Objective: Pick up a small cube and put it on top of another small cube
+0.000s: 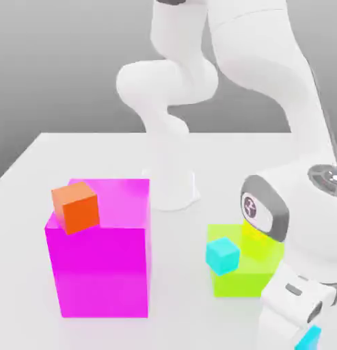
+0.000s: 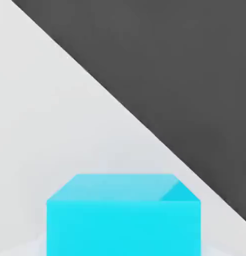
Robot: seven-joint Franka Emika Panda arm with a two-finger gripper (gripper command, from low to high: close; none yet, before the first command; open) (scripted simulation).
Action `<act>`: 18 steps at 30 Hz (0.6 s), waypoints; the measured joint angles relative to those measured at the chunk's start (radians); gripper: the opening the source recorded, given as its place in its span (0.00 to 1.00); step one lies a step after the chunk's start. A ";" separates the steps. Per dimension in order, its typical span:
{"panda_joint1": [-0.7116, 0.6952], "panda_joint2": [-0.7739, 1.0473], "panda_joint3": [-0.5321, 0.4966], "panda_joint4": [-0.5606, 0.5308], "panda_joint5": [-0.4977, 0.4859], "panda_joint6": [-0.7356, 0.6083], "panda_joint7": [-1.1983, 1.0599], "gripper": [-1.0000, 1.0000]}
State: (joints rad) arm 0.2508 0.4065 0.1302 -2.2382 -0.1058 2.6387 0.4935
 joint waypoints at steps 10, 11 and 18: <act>-0.052 -0.363 0.003 -0.256 0.046 -0.102 -0.146 0.00; -0.061 -0.400 0.005 -0.284 0.055 -0.111 -0.165 0.00; -0.048 -0.654 -0.033 -0.474 0.126 -0.174 -0.304 0.00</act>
State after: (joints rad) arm 0.2024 -0.2477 0.0973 -2.7122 0.0199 2.4648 0.1896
